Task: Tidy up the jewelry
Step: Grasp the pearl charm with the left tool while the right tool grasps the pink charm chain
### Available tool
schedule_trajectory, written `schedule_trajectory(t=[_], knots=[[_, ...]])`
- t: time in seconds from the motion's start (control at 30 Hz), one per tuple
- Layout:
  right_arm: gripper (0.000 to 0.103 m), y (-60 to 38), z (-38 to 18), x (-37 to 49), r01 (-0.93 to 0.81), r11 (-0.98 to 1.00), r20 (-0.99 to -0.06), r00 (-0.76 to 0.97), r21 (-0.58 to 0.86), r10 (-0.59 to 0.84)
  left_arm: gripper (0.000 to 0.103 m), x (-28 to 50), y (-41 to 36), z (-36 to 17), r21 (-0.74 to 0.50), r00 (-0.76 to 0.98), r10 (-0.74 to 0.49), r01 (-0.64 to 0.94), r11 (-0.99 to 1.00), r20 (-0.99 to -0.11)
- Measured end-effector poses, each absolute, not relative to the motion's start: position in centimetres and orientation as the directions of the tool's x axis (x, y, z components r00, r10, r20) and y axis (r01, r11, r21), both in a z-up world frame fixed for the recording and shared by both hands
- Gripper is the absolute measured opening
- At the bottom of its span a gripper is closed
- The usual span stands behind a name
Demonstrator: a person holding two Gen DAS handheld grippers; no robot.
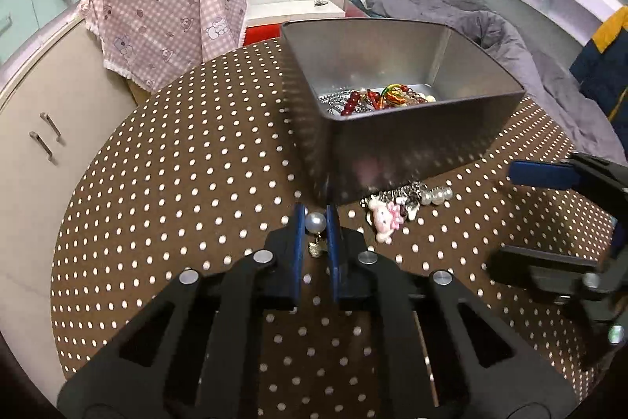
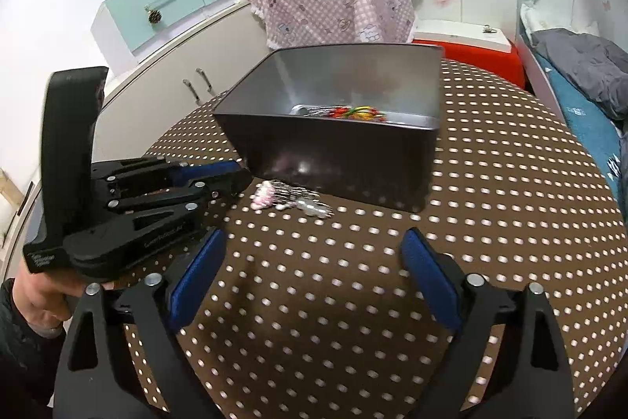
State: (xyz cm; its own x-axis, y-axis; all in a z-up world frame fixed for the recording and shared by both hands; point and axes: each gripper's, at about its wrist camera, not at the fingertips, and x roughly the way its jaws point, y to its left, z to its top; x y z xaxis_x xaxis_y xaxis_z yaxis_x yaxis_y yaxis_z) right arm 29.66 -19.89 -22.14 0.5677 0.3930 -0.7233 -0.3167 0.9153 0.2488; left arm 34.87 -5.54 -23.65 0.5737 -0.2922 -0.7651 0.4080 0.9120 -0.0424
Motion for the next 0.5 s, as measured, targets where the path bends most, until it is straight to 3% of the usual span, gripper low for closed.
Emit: schedule_trajectory(t=[0.27, 0.4, 0.5], knots=[[0.066, -16.4, -23.1, 31.8, -0.301, 0.922, -0.744, 0.552, 0.243, 0.376, 0.011, 33.9, -2.4, -23.7, -0.114, 0.592, -0.3, 0.33, 0.937, -0.748], [0.061, -14.7, -23.3, 32.1, -0.282, 0.946, -0.762, 0.573, 0.161, 0.301, 0.011, 34.3, -1.9, -23.8, -0.149, 0.584, -0.321, 0.323, 0.934, -0.745], [0.05, -13.7, -23.4, 31.9, -0.29, 0.954, -0.774, 0.584, 0.083, 0.244, 0.011, 34.4, -2.1, -23.9, -0.147, 0.581, -0.323, 0.33, 0.933, -0.747]])
